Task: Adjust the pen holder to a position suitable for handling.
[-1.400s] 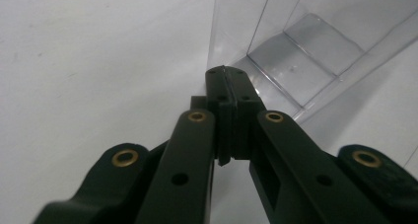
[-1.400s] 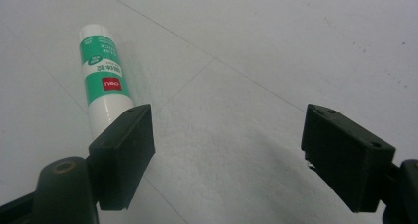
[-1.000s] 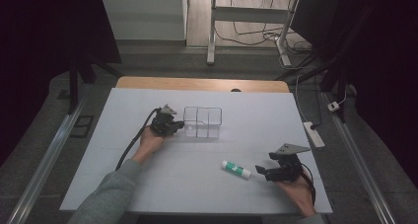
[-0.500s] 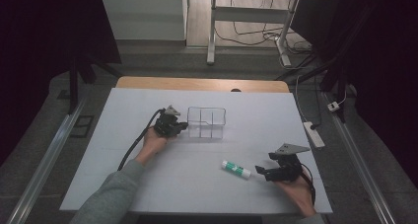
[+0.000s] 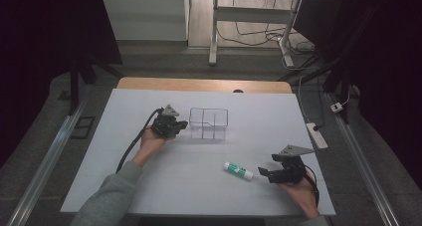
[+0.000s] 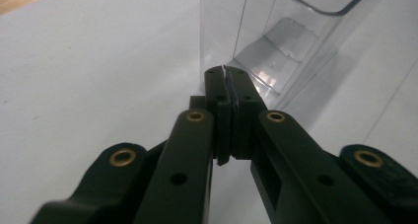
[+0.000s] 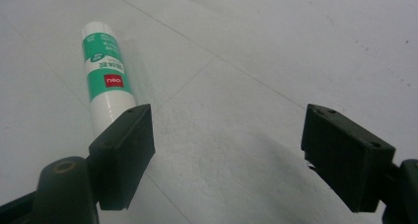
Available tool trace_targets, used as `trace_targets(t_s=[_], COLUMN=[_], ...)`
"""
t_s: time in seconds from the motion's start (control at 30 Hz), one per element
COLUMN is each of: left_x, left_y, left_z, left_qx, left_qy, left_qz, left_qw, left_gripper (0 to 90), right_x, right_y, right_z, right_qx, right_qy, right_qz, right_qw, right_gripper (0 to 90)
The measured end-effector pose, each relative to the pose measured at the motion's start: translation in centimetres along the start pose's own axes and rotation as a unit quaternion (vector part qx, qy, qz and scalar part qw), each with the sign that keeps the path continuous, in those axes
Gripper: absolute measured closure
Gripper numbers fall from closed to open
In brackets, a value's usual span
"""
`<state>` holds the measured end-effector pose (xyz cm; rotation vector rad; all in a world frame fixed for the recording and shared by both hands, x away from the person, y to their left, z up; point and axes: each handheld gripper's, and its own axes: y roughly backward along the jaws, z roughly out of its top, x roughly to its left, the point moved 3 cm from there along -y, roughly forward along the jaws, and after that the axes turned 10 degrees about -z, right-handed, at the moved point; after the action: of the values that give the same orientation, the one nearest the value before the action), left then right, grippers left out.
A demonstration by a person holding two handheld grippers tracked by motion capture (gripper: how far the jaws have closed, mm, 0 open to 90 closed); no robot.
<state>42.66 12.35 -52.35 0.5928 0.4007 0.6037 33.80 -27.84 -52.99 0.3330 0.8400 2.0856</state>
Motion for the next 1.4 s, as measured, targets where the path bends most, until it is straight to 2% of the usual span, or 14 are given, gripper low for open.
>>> trace_targets(t_s=[0.17,0.27,0.37,0.5,0.63,0.8,0.87,0.97,1.13,1.2,1.4], left_x=[-0.2,-0.7,-1.4,-3.0,-4.3,-5.2,-5.4,-5.6,-5.5,-5.3,-4.9], left_y=[1.8,2.9,3.9,5.4,6.8,7.9,8.2,8.4,9.1,9.3,10.1], left_z=[-1.0,-1.6,-2.1,-3.2,-4.2,-5.6,-6.2,-7.1,-9.3,-10.0,-10.8], left_qx=[-0.003,-0.012,-0.005,-0.01,-0.011,-0.008,-0.004,0.009,0.016,0.022,0.017], left_qy=[0.003,0.016,0.007,-0.007,-0.02,-0.024,-0.023,-0.029,-0.021,-0.022,-0.006], left_qz=[-0.009,-0.031,-0.026,-0.045,-0.043,-0.029,-0.029,-0.017,-0.008,0.002,0.002], left_qw=[0.9999,0.9993,0.9996,0.9989,0.9988,0.9993,0.9993,0.9994,0.9996,0.9995,0.9998], left_gripper=[81.0,72.4,60.8,51.7,45.3,44.1,43.0,41.4,39.8,39.4,38.2], right_x=[-0.1,-0.1,-0.1,-0.2,-0.1,-0.1,0.0,0.0,0.0,0.0,0.1], right_y=[0.0,0.0,0.0,-0.1,-0.2,-0.2,-0.2,-0.1,0.0,0.0,0.0], right_z=[-0.1,-0.1,-0.1,-0.1,-0.1,0.0,0.1,0.1,0.1,0.1,0.0], right_qx=[-0.001,0.0,0.0,-0.002,0.0,-0.005,-0.007,-0.007,-0.015,-0.014,-0.01], right_qy=[-0.002,-0.001,0.0,0.0,0.001,0.001,0.004,0.004,0.002,0.004,0.005], right_qz=[0.0,0.0,0.001,0.0,0.002,0.011,0.013,0.014,0.015,0.014,0.012], right_qw=[1.0,1.0,1.0,1.0,1.0,0.9999,0.9999,0.9999,0.9998,0.9998,0.9999], right_gripper=[20.2,20.3,20.2,20.3,20.2,20.3,20.4,20.4,20.5,20.5,20.5])
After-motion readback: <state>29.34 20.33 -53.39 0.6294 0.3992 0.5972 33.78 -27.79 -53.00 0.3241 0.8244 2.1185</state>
